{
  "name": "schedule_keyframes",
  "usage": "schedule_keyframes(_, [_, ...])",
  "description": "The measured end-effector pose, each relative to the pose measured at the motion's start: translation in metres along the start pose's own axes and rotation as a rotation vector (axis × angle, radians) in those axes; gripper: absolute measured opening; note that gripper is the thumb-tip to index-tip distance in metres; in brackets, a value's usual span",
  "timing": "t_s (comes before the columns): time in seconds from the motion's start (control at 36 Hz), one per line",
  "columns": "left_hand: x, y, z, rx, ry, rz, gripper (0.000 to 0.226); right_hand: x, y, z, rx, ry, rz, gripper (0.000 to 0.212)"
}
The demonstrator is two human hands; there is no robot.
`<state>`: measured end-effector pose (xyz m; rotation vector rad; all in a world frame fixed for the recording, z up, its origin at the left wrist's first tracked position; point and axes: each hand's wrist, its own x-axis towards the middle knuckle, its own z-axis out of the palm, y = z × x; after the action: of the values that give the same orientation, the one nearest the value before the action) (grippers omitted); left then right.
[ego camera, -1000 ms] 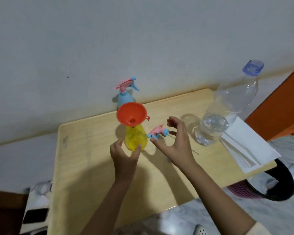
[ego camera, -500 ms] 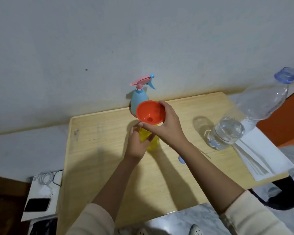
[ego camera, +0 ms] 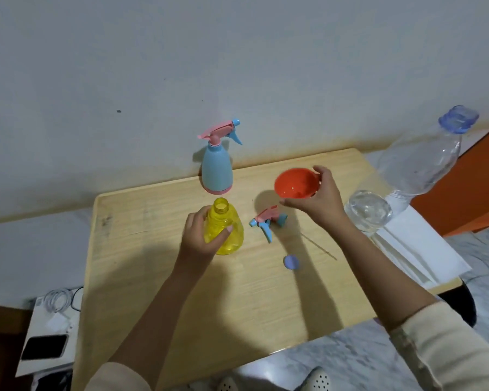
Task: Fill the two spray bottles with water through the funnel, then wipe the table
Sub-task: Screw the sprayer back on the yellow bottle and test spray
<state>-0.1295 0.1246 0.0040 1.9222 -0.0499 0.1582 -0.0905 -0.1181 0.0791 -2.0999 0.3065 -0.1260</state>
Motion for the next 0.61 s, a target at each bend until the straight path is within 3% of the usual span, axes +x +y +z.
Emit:
schedule_keyframes(0.22, [-0.007, 0.002, 0.003, 0.025, -0.010, -0.042, 0.058, 0.012, 0.056, 0.021, -0.114, 0.046, 0.162, 0.102])
schedule_keyframes(0.36, [-0.008, -0.003, 0.004, 0.029, -0.021, -0.047, 0.060, 0.017, 0.065, 0.026, -0.081, 0.038, 0.197, 0.081])
schedule_keyframes(0.5, [-0.009, -0.004, 0.005, 0.016, -0.029, -0.033, 0.046, 0.014, 0.065, 0.026, -0.038, -0.029, 0.179, 0.085])
schedule_keyframes(0.61, [-0.011, -0.003, 0.007, 0.009, -0.022, -0.034, 0.047, 0.005, 0.066, 0.025, -0.066, 0.035, 0.102, 0.098])
